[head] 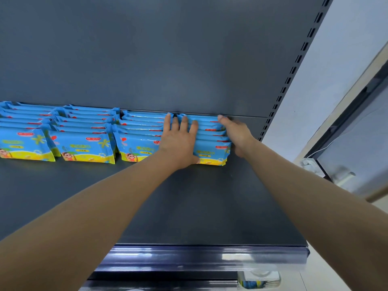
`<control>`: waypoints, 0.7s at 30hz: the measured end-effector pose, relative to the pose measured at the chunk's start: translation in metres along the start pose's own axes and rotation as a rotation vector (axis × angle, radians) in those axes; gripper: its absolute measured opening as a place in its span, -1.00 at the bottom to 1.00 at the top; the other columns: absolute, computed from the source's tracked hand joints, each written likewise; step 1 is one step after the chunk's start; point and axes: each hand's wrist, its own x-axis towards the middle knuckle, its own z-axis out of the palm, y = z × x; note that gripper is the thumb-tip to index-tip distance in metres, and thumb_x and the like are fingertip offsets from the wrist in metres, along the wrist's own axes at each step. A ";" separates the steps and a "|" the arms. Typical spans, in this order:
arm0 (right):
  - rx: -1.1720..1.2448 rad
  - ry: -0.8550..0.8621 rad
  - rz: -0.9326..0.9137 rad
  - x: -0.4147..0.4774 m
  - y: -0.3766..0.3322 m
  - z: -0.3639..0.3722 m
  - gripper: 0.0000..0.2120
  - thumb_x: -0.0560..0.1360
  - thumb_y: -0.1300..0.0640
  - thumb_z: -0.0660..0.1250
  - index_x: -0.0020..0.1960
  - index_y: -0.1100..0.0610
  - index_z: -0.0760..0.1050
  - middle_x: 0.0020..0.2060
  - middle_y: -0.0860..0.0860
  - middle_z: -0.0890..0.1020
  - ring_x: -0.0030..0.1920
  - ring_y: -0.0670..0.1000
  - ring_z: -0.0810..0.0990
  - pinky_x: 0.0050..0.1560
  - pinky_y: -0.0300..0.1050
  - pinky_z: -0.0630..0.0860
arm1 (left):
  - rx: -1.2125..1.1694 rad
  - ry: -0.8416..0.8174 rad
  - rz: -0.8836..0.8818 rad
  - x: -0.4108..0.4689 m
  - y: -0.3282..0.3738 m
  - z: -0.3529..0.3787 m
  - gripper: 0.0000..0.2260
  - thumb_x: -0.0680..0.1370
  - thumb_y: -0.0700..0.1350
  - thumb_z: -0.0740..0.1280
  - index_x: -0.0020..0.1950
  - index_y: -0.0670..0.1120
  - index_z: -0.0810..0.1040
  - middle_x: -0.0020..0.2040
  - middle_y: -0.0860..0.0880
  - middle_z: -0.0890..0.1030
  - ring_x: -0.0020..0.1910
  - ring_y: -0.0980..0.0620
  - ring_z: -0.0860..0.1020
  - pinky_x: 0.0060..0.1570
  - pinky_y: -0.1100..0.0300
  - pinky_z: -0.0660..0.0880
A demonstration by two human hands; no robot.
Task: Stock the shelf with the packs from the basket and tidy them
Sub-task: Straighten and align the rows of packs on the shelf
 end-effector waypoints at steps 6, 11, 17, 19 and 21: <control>-0.017 -0.031 0.071 0.004 -0.002 0.008 -0.80 0.58 0.18 0.14 -0.04 0.13 0.55 -0.21 0.04 0.64 -0.33 -0.01 0.63 -0.53 -0.20 0.55 | 0.037 -0.015 -0.004 0.001 -0.005 -0.004 -0.11 0.42 0.21 0.35 0.50 -0.23 -0.02 0.46 -0.29 0.17 0.46 -0.17 0.20 0.48 -0.09 -0.21; 0.019 0.013 0.099 0.004 -0.003 0.007 -0.70 0.60 0.21 0.05 -0.11 0.16 0.54 -0.24 0.08 0.63 -0.33 0.05 0.64 -0.44 -0.07 0.63 | -0.010 -0.045 0.029 0.003 -0.006 -0.004 -0.17 0.43 0.13 0.36 0.49 -0.24 0.01 0.48 -0.29 0.09 0.47 -0.19 0.17 0.51 -0.05 -0.18; 0.173 0.005 0.120 0.003 0.000 -0.002 -0.63 0.59 -0.02 0.13 0.18 0.22 0.52 -0.01 0.15 0.66 -0.12 0.15 0.68 -0.07 0.13 0.63 | -0.002 -0.121 0.010 0.003 -0.005 -0.011 -0.12 0.46 0.36 0.13 0.53 -0.20 -0.06 0.53 -0.26 -0.01 0.53 -0.18 0.02 0.48 -0.13 -0.27; 0.187 -0.046 0.115 0.002 0.003 -0.005 -0.67 0.58 -0.01 0.20 0.16 0.22 0.52 0.00 0.15 0.66 -0.07 0.14 0.68 -0.11 0.06 0.64 | 0.001 -0.118 0.020 0.004 -0.003 -0.011 -0.14 0.49 0.33 0.13 0.53 -0.22 -0.07 0.53 -0.28 0.00 0.53 -0.20 0.03 0.49 -0.08 -0.26; 0.137 -0.103 0.099 -0.001 0.005 -0.002 -0.79 0.57 0.14 0.23 0.12 0.22 0.52 -0.07 0.12 0.65 -0.15 0.10 0.67 -0.22 -0.03 0.64 | -0.001 -0.121 0.031 0.005 -0.003 -0.012 -0.16 0.50 0.29 0.15 0.52 -0.23 -0.07 0.52 -0.29 0.01 0.52 -0.21 0.04 0.50 -0.05 -0.24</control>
